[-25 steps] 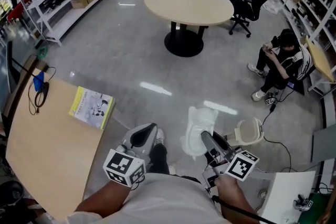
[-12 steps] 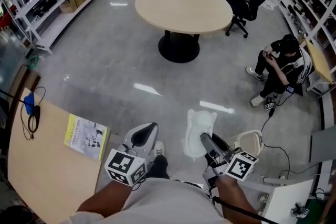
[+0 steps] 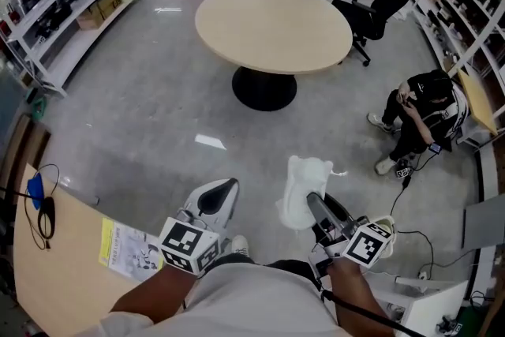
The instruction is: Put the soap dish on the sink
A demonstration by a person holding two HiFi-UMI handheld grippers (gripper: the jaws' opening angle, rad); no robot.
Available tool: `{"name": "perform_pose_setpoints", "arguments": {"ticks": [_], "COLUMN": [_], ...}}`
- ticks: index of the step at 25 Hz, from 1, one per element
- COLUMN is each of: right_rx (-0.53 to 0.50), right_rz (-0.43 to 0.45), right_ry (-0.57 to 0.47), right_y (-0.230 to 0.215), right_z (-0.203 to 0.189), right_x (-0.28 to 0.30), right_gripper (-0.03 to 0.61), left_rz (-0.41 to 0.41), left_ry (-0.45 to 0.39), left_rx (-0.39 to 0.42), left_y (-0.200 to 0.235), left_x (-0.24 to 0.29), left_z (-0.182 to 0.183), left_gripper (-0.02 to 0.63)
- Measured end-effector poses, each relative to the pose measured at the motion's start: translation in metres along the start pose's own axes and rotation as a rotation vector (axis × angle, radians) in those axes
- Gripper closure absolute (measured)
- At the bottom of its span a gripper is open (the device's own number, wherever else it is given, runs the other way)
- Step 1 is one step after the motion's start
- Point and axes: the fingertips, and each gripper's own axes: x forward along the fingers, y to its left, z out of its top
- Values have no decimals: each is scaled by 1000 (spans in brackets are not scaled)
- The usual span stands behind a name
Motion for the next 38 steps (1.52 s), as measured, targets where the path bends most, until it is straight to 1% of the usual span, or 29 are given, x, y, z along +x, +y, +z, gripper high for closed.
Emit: {"name": "perform_pose_setpoints", "arguments": {"ticks": [4,9,19,25,28,32,38], "right_rx": [-3,-3,15,19,19,28,27], "right_rz": [-9,-30,-16,18,33,53,95], "right_ry": [-22,-21,14,50,58,64,74], "right_y": [-9,-24,-73,-98,-112,-134,-161], "right_z": [18,33,70,102,123,149,186], "right_x": [23,43,88,118,129,141,155], "right_gripper": [439,439,439,440,440,440,440], "left_rz": [2,-19,27,74,90,111,144], "left_ry": [-13,-9,-1,-9,-31,-30,-26], "left_rx": [-6,-10,-21,-11,7,16,63], "left_y": [22,34,63,80,82,84,84], "left_x": [23,48,105,149,175,208,247], "left_z": [10,17,24,43,59,69,83], "left_gripper": [606,607,607,606,607,607,607]}}
